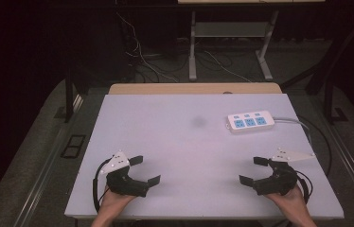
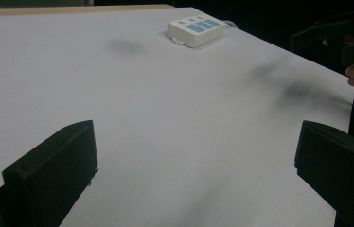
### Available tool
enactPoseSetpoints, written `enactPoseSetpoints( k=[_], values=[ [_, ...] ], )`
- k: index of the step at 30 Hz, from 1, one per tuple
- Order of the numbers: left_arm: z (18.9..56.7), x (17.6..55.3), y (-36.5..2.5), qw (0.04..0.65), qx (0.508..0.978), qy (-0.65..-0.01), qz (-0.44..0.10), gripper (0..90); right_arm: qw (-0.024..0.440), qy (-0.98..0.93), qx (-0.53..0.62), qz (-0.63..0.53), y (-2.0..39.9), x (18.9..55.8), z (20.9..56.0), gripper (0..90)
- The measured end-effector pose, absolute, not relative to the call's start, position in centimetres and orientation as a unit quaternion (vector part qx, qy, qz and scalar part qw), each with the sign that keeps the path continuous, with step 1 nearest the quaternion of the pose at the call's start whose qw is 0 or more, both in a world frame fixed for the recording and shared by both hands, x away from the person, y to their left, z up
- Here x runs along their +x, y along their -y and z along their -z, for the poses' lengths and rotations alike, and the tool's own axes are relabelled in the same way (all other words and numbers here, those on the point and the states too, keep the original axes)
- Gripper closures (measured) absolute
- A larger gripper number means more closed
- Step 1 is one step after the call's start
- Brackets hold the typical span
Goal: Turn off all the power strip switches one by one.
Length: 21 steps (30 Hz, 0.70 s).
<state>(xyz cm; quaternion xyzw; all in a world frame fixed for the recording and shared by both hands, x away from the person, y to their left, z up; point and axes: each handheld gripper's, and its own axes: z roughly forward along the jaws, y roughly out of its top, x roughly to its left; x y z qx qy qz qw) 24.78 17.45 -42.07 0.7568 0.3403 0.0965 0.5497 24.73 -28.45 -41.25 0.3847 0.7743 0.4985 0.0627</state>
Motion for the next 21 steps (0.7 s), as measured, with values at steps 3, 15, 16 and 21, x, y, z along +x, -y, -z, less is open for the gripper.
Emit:
enactPoseSetpoints(
  k=[3,15,16,21],
  values=[
    [42.08,24.77,-17.58,0.551,0.755,-0.342,-0.096,0.0,0.062,-0.774,0.385,-0.499,28.47,24.72,41.26,0.7],
    [42.16,24.77,-17.56,0.551,0.756,-0.342,-0.093,0.0,0.055,-0.776,0.387,-0.494,28.6,24.7,41.29,0.7],
    [42.16,24.76,-17.57,0.551,0.755,-0.343,-0.093,0.0,0.054,-0.776,0.388,-0.494,28.6,24.72,41.29,0.7],
    [42.15,24.73,-17.65,0.552,0.753,-0.345,-0.093,0.0,0.049,-0.777,0.39,-0.492,28.58,24.72,41.11,0.8]
  ],
)
